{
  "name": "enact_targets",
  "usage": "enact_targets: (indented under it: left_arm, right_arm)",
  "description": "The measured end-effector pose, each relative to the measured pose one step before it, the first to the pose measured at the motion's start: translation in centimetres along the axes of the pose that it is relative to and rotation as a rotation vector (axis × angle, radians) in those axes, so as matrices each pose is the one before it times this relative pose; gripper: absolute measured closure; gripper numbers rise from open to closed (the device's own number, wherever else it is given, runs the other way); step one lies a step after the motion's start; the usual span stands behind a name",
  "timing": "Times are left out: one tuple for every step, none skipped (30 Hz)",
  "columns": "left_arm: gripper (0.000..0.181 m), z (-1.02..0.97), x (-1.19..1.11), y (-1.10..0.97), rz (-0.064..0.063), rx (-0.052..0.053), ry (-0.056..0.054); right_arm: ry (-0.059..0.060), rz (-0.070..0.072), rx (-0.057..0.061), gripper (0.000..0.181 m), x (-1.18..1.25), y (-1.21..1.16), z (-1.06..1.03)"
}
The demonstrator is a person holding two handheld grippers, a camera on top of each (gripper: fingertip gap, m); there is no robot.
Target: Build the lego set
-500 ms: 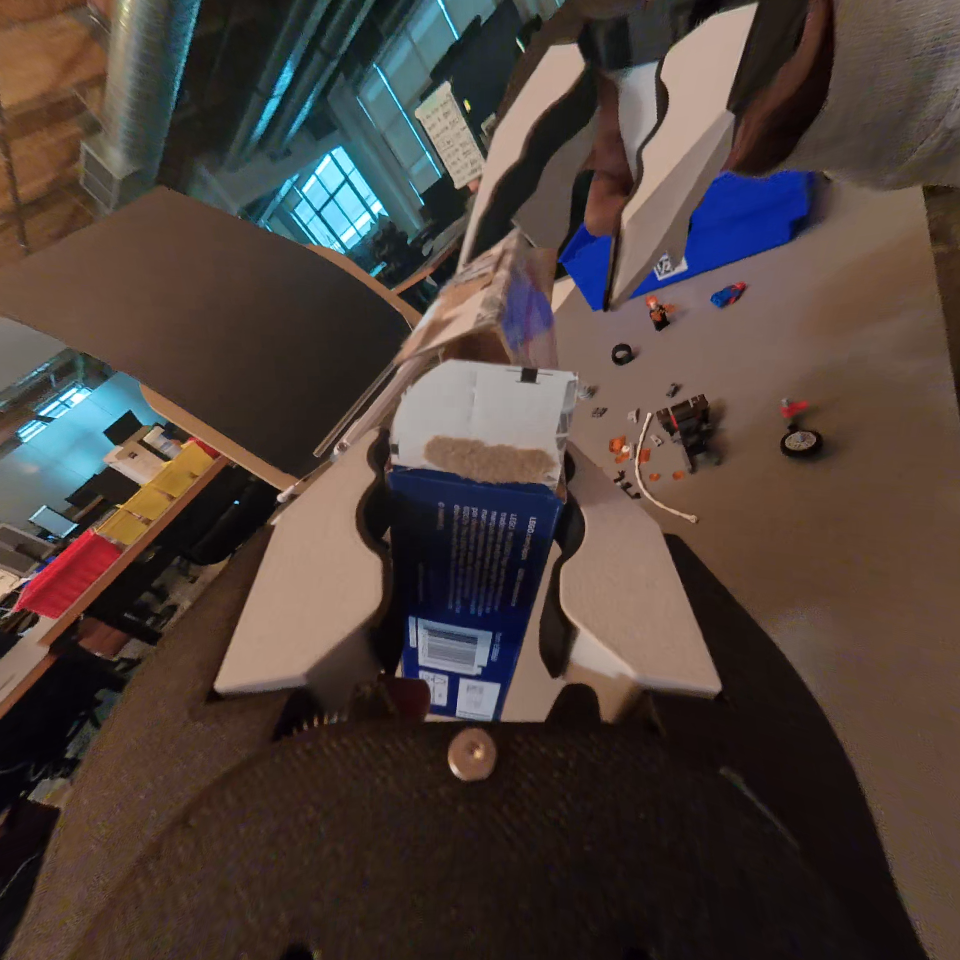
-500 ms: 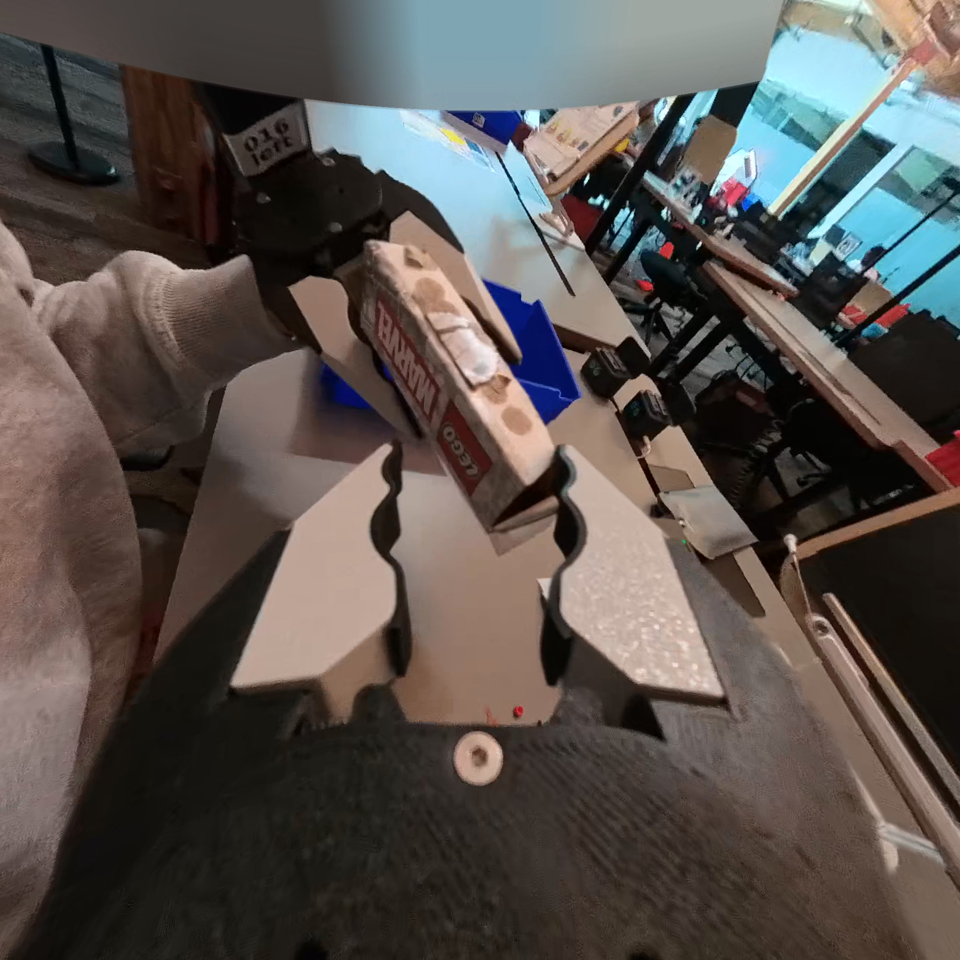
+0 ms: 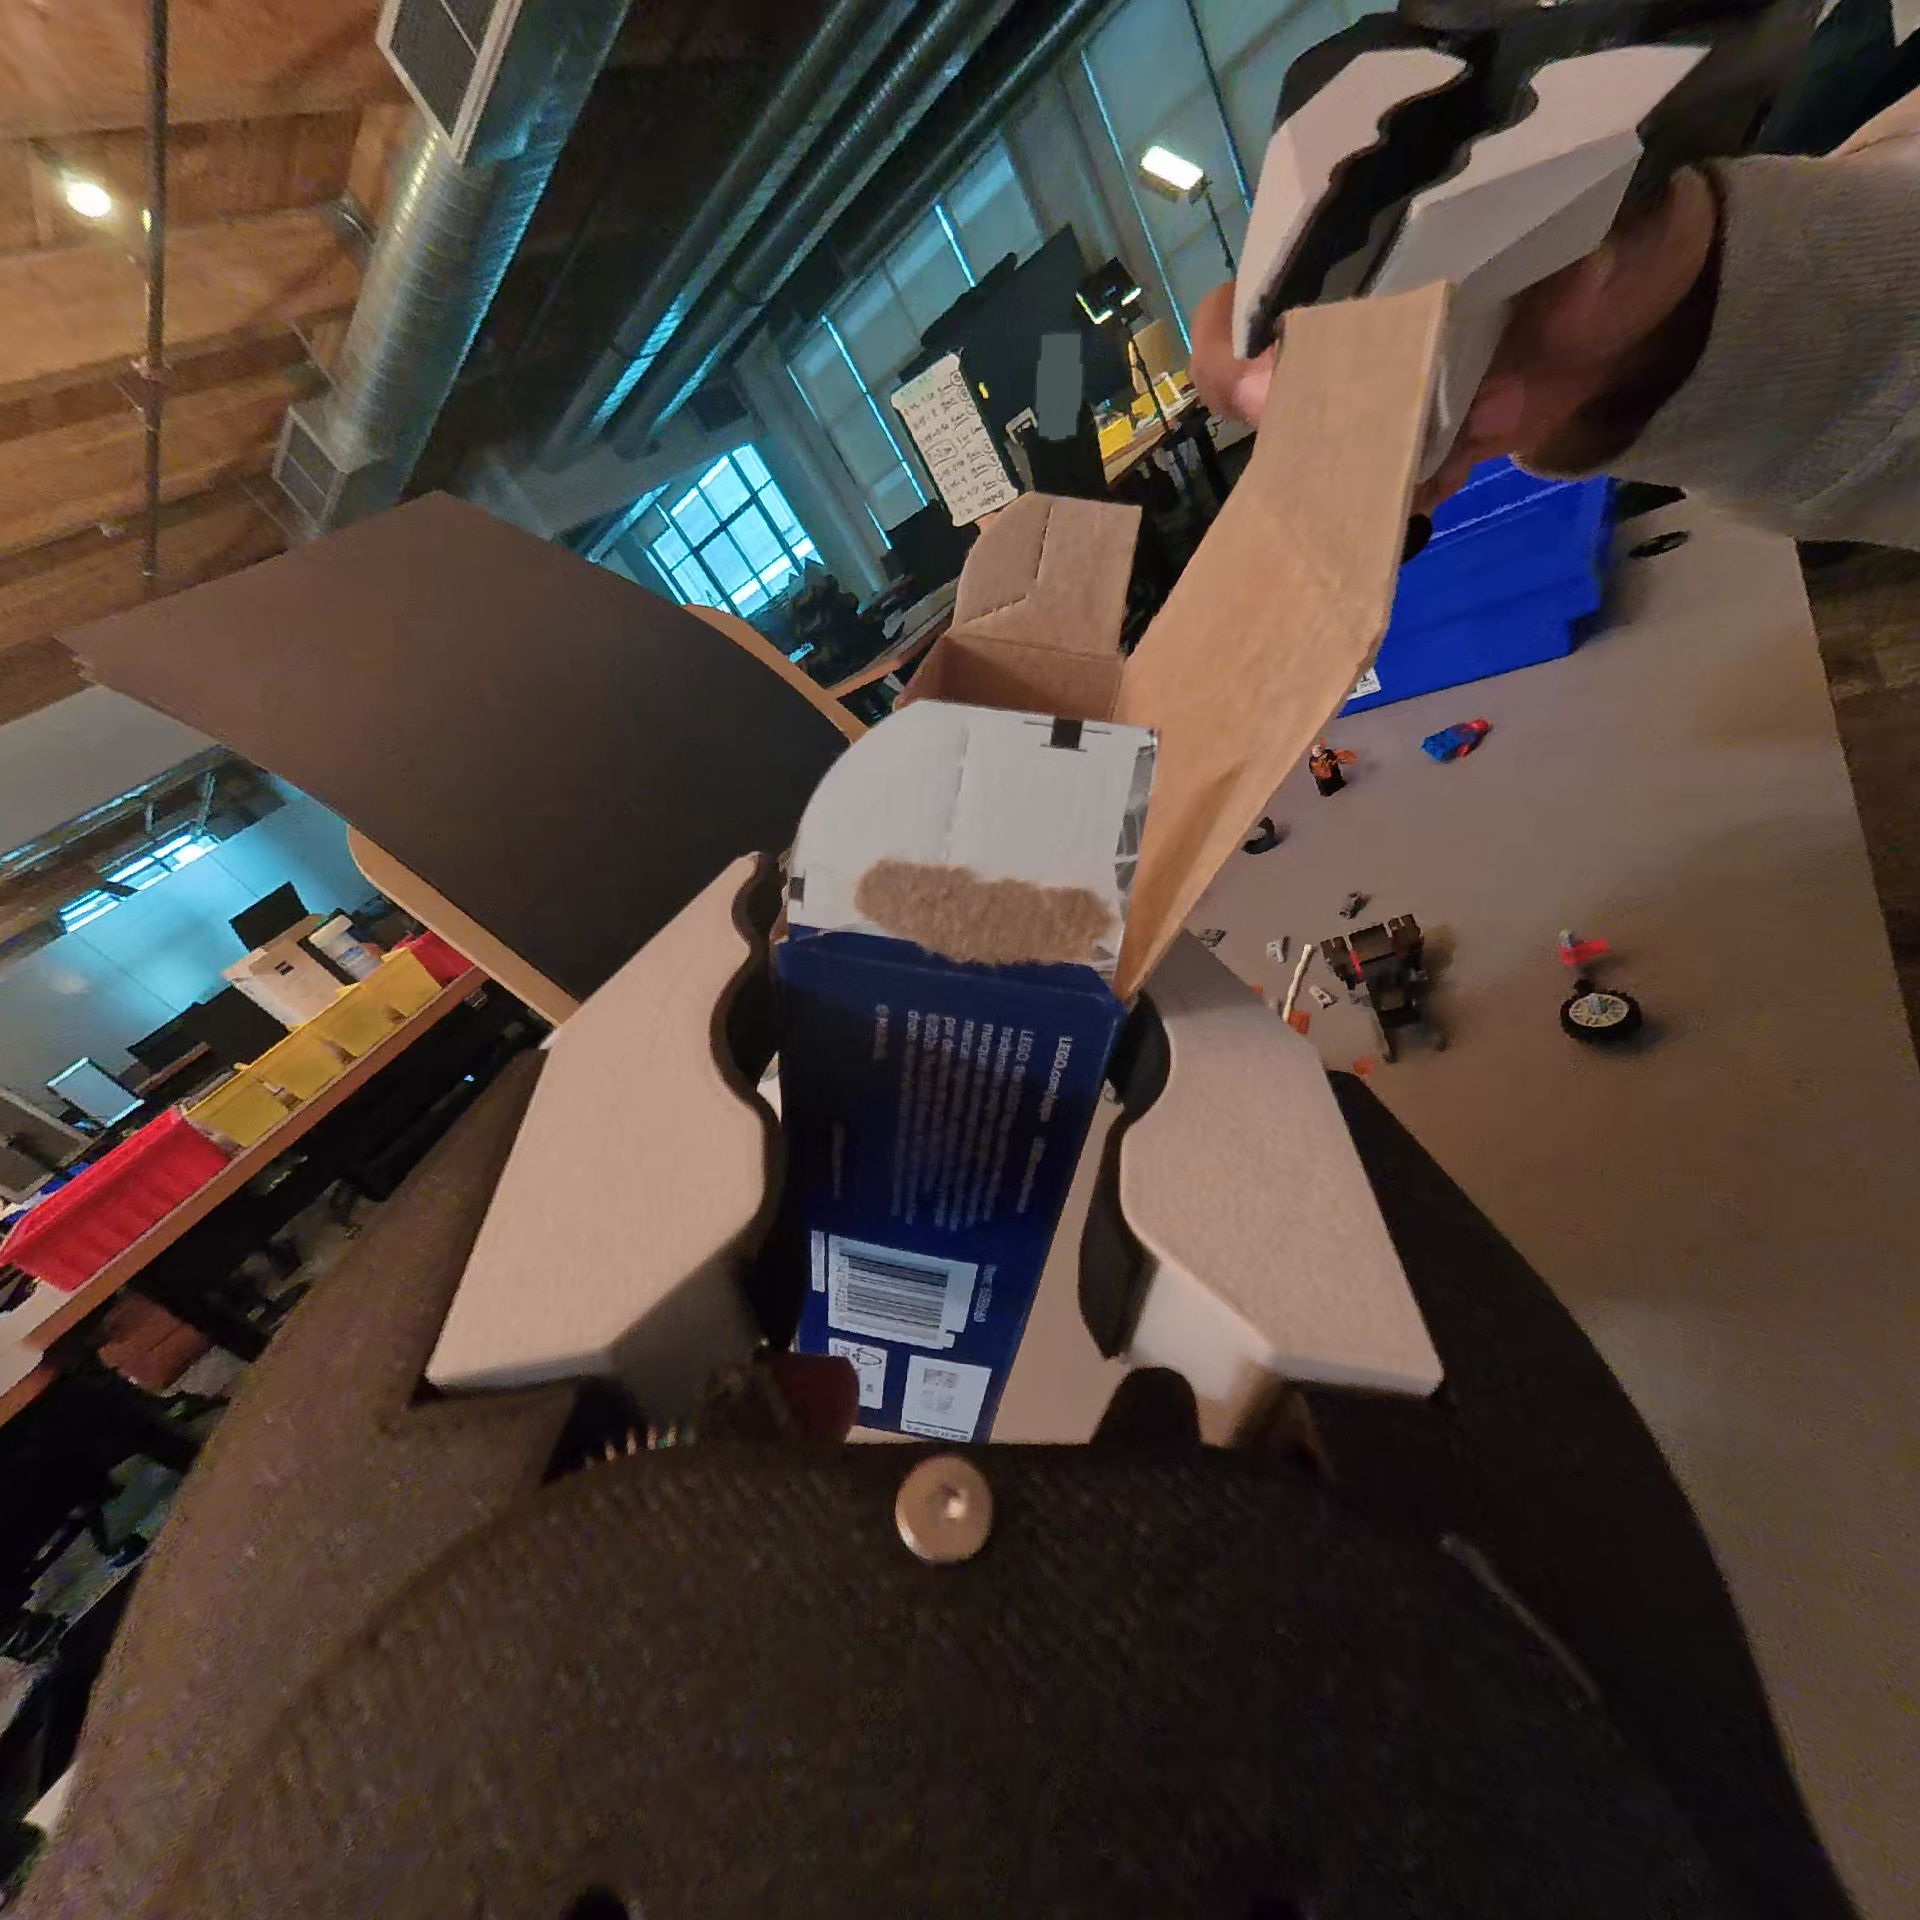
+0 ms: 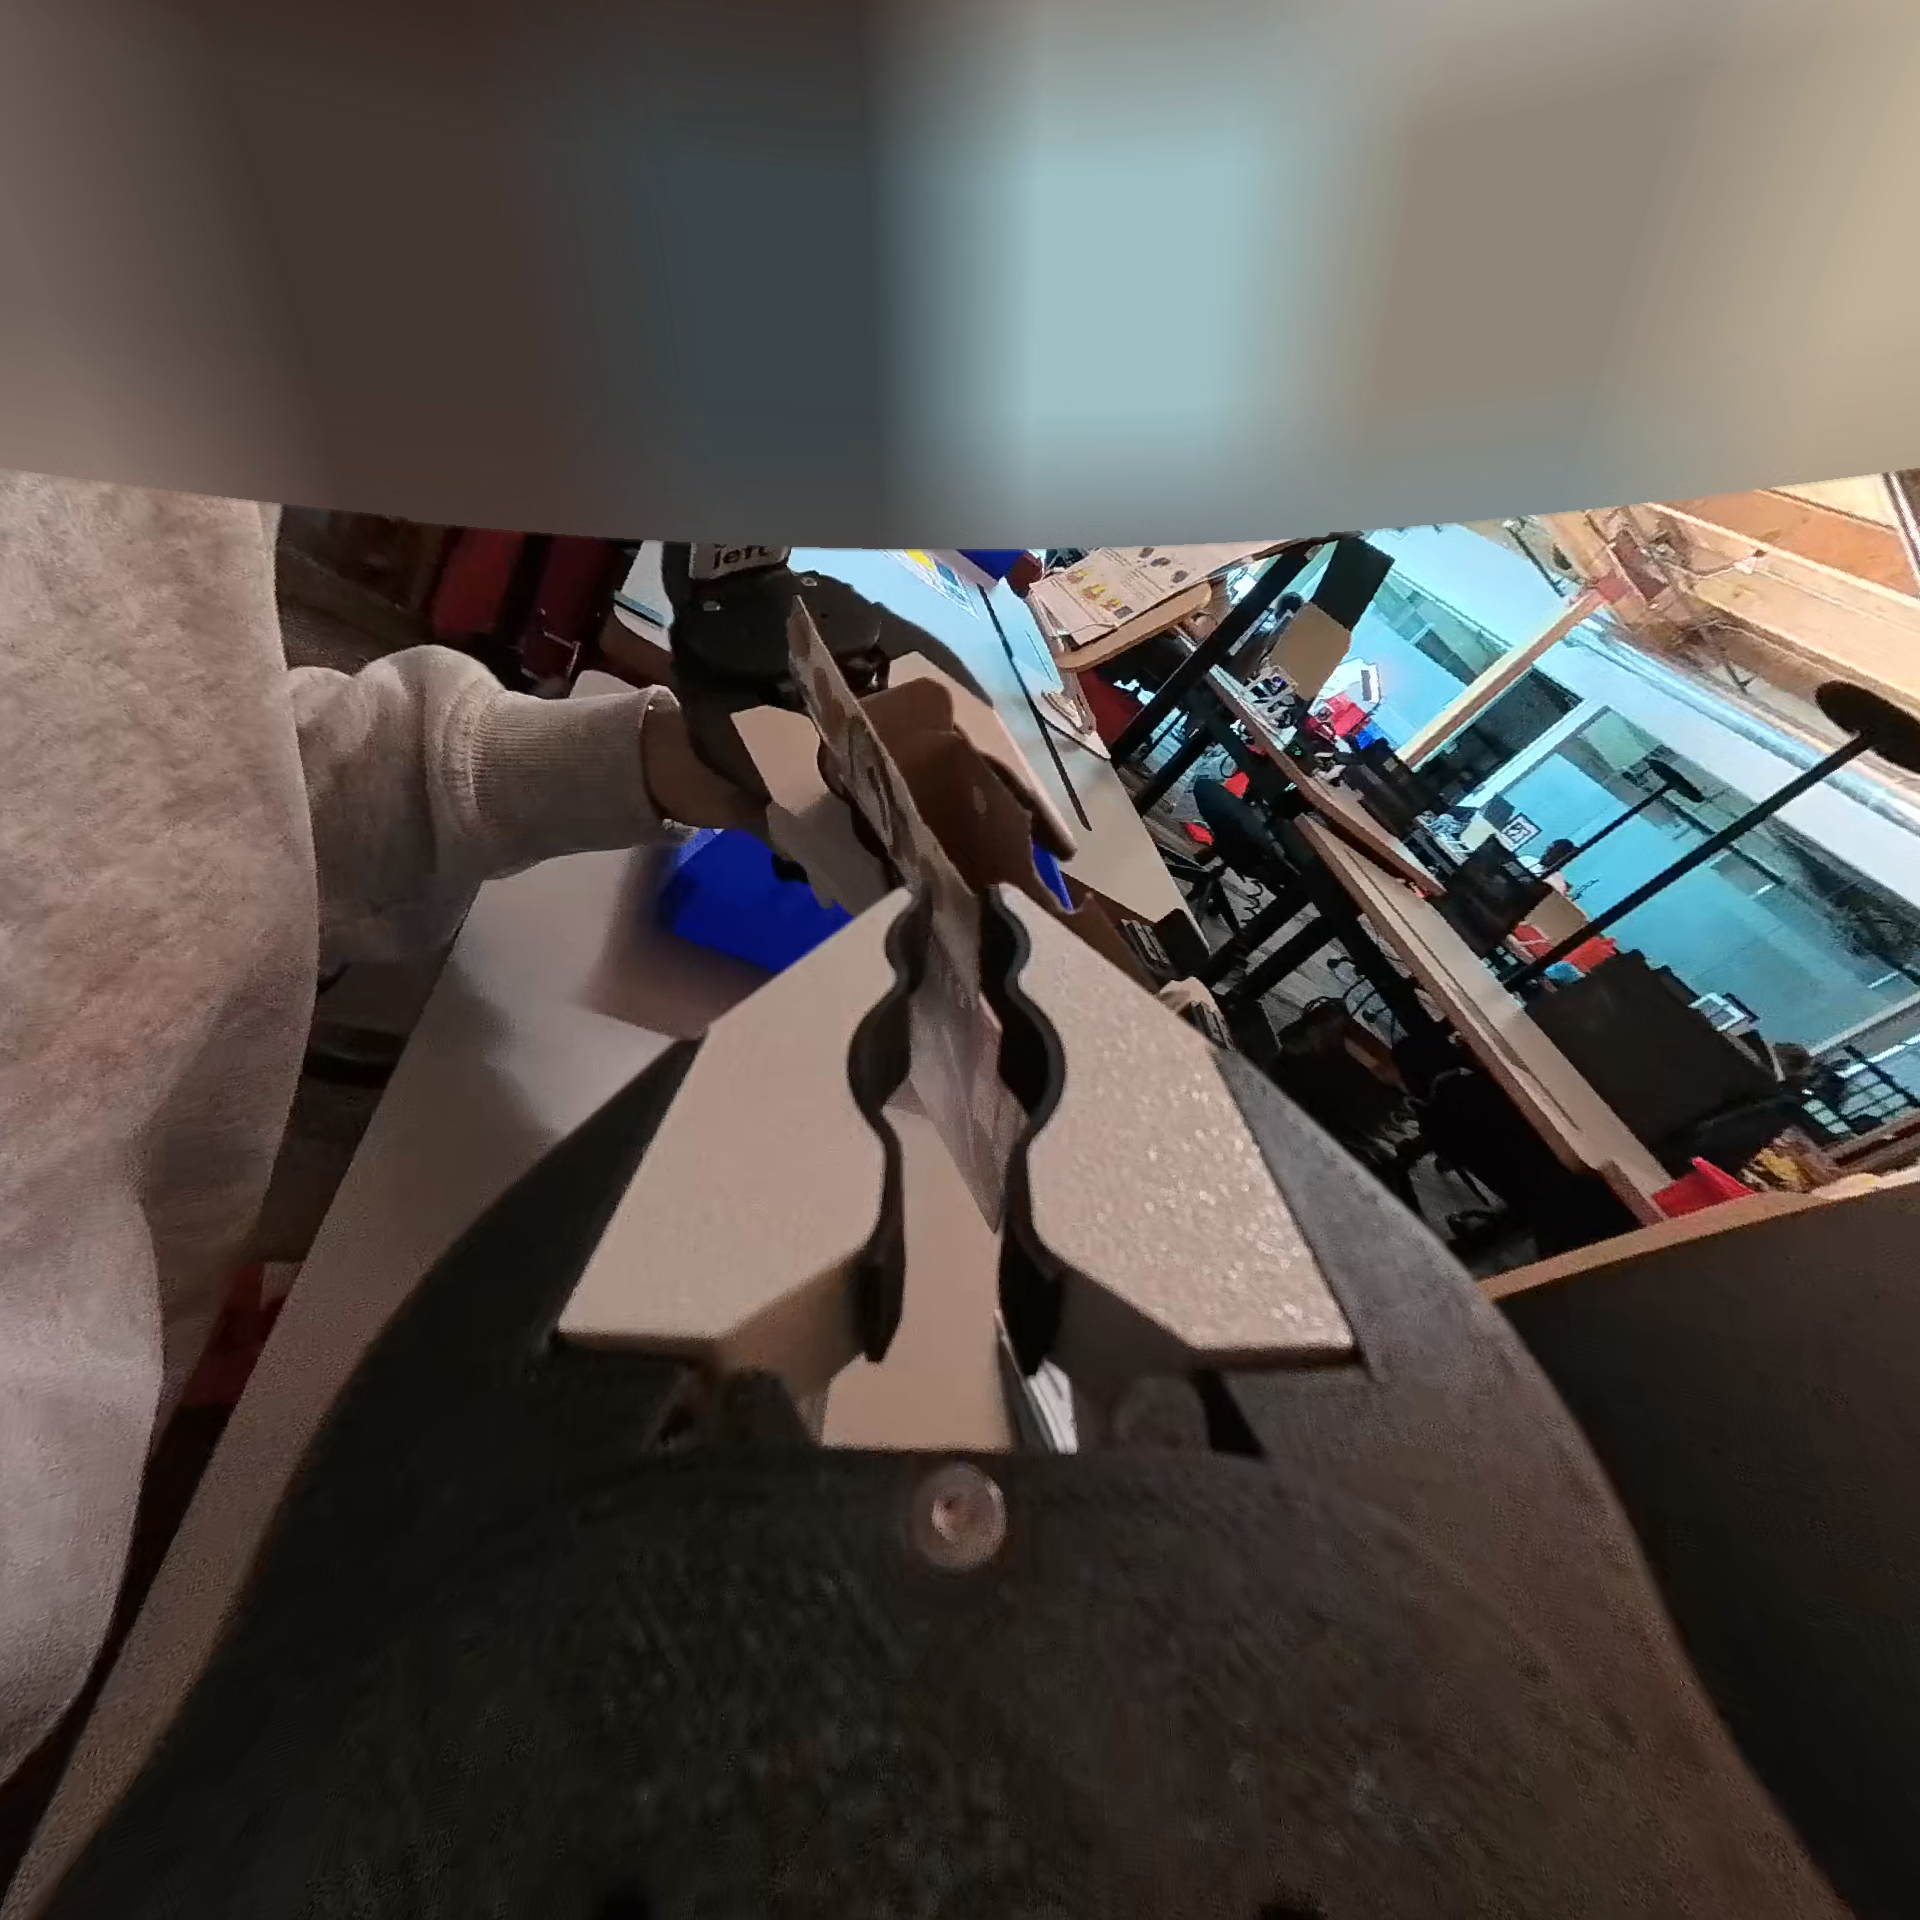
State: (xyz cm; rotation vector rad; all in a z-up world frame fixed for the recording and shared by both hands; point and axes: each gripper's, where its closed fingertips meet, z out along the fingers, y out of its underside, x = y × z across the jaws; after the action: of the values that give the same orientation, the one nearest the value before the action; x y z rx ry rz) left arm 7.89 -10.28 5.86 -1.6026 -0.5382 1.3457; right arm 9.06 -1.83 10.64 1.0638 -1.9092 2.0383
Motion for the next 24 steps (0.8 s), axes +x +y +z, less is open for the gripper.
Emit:
enact_targets:
  left_arm:
    - [0.119, -0.023, -0.031, 0.007, -0.0046, 0.0009, 0.0008]
    - [0.119, -0.016, -0.035, -0.025, -0.0054, 0.0022, 0.0014]
    - [0.119, 0.010, -0.011, -0.031, -0.0015, 0.0019, -0.0006]
    - [0.119, 0.053, 0.012, 0.039, 0.0015, -0.0040, -0.0012]
    - [0.119, 0.122, 0.033, 0.108, 0.0026, -0.0098, -0.0012]
    - [0.119, 0.148, 0.022, 0.159, 0.0043, -0.0127, -0.0027]
    - [0.119, 0.115, -0.085, 0.146, 0.0015, -0.0093, -0.0082]
    - [0.119, 0.020, -0.304, 0.111, -0.0070, -0.0059, -0.0165]
    - [0.119, -0.071, -0.298, 0.166, -0.0050, -0.0078, -0.0126]
    - [0.119, -0.132, -0.497, 0.235, -0.0095, -0.0116, -0.0212]
    - [0.119, -0.216, -0.761, 0.187, -0.0118, -0.0087, -0.0342]
    - [0.119, -0.309, -0.840, 0.106, -0.0119, -0.0018, -0.0377]
    - [0.119, -0.385, -0.971, 0.033, -0.0178, 0.0031, -0.0407]
    - [0.119, -0.476, -1.166, -0.017, -0.0241, 0.0038, -0.0484]
    - [0.119, -0.572, -1.330, -0.074, -0.0218, 0.0048, -0.0557]
    - [0.120, -0.676, -1.501, -0.131, -0.0193, 0.0066, -0.0629]
    - [0.119, -0.744, -1.638, -0.093, -0.0212, 0.0034, -0.0661]
    - [0.119, -0.790, -1.656, -0.086, -0.0201, 0.0028, -0.0618]
    - [0.119, -0.816, -1.618, -0.097, -0.0160, 0.0054, -0.0566]
    - [0.120, -0.786, -1.542, -0.016, -0.0120, 0.0003, -0.0491]
    - [0.120, -0.693, -1.346, 0.165, -0.0082, -0.0124, -0.0350]
    - [0.120, -0.613, -1.307, 0.292, -0.0068, -0.0207, -0.0344]
    - [0.120, -0.568, -1.424, 0.346, -0.0060, -0.0192, -0.0461]
    - [0.120, -0.477, -1.443, 0.443, -0.0035, -0.0184, -0.0513]
  right_arm:
    - [-0.0008, -0.0064, 0.0003, 0.173, -0.119, 0.013, -0.031]
    - [-0.0027, 0.0023, 0.0038, 0.172, -0.114, -0.057, -0.015]
    - [0.0013, 0.0064, 0.0038, 0.169, -0.020, -0.060, 0.004]
    - [0.0098, 0.0057, -0.0006, 0.164, 0.117, 0.007, 0.032]
    - [0.0224, 0.0015, -0.0081, 0.157, 0.319, 0.131, 0.049]
    - [0.0407, -0.0064, -0.0142, 0.150, 0.607, 0.244, 0.030]
    - [0.0554, -0.0149, -0.0124, 0.148, 0.852, 0.245, -0.097]
    - [0.0641, -0.0144, -0.0023, 0.144, 1.025, 0.124, -0.237]
    - [0.0658, -0.0023, 0.0071, 0.143, 1.149, -0.014, -0.400]
    - [0.0579, 0.0162, 0.0118, 0.142, 1.146, -0.098, -0.512]
    - [0.0464, 0.0331, 0.0130, 0.141, 1.050, -0.122, -0.587]
    - [0.0377, 0.0406, 0.0110, 0.141, 0.930, -0.061, -0.619]
    - [0.0332, 0.0375, 0.0063, 0.141, 0.810, 0.045, -0.643]
    - [0.0316, 0.0292, 0.0003, 0.141, 0.711, 0.164, -0.666]
    - [0.0290, 0.0205, -0.0054, 0.142, 0.585, 0.264, -0.650]
    - [0.0235, 0.0133, -0.0112, 0.142, 0.415, 0.385, -0.644]
    - [0.0164, 0.0073, -0.0156, 0.143, 0.221, 0.442, -0.603]
    - [0.0126, 0.0017, -0.0170, 0.143, 0.096, 0.466, -0.573]
    - [0.0143, -0.0033, -0.0173, 0.143, 0.080, 0.481, -0.555]
    - [0.0146, -0.0061, -0.0189, 0.143, 0.077, 0.504, -0.528]
    - [0.0122, -0.0056, -0.0200, 0.143, 0.061, 0.521, -0.478]
    - [0.0115, -0.0029, -0.0182, 0.143, 0.093, 0.489, -0.439]
    - [0.0122, 0.0007, -0.0148, 0.143, 0.144, 0.446, -0.388]
    - [0.0132, 0.0049, -0.0117, 0.142, 0.227, 0.386, -0.340]
